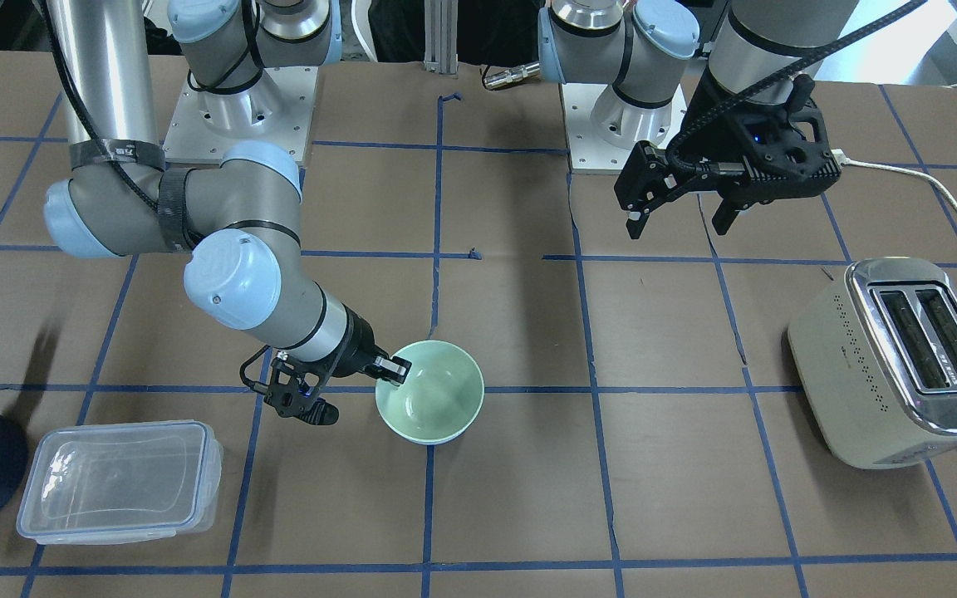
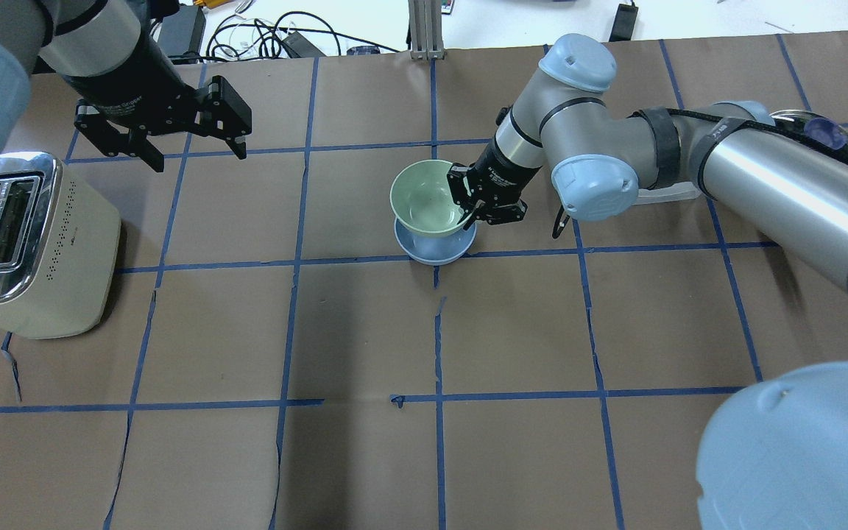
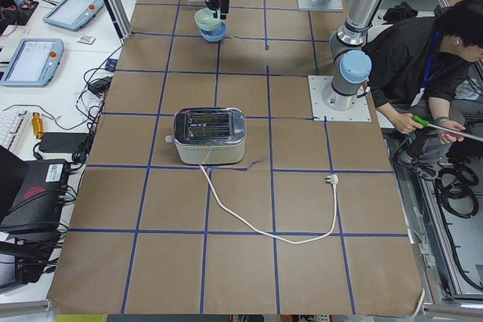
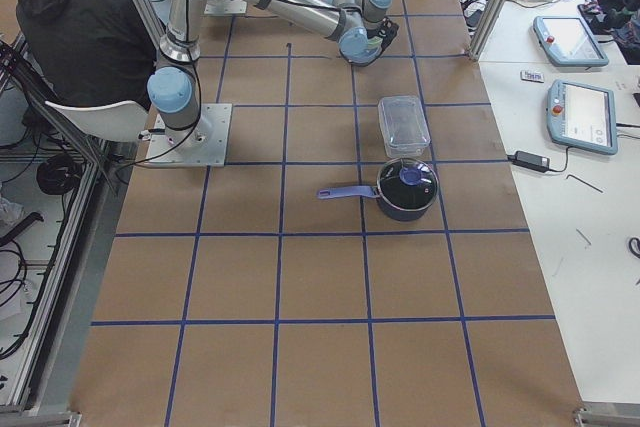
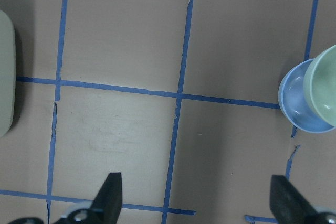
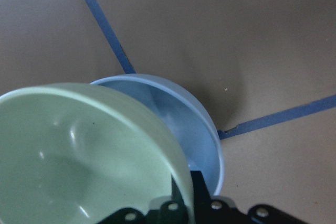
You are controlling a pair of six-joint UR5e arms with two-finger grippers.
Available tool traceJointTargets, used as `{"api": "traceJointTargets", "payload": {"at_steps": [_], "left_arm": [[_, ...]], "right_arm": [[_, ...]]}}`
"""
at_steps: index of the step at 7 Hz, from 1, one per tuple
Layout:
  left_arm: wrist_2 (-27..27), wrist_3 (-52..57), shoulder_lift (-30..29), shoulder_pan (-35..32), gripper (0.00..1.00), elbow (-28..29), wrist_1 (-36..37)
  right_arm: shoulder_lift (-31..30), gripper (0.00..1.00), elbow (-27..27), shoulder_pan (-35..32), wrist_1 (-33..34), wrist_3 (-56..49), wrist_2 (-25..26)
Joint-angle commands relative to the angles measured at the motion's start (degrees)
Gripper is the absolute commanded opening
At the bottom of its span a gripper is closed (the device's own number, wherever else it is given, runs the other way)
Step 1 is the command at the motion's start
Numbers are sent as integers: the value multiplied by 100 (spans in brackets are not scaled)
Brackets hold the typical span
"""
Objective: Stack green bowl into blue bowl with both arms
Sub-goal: 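Carry the pale green bowl with the right gripper into the blue bowl, then open the right gripper and lift it away from the stacked bowls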
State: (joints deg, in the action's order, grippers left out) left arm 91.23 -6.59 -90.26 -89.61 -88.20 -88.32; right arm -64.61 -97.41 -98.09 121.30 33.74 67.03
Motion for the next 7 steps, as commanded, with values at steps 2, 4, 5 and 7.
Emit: {"api": "traceJointTargets", "payload": {"at_steps": [2,4,5,7], "left_arm": [[18,18,9,5,100,-5,16],[-9,27,17,5,100,-5,34],[-9,27,17,14,100,-5,34],[-9,27,17,5,100,-5,34]], "right_arm": [[-34,78,-270,-17,130,10,73],[-173,87,-96,35,52,10,91],[-288,87,175,61,-305,10,239],[-411,91,1009,123,-1410,-155,1044]]}}
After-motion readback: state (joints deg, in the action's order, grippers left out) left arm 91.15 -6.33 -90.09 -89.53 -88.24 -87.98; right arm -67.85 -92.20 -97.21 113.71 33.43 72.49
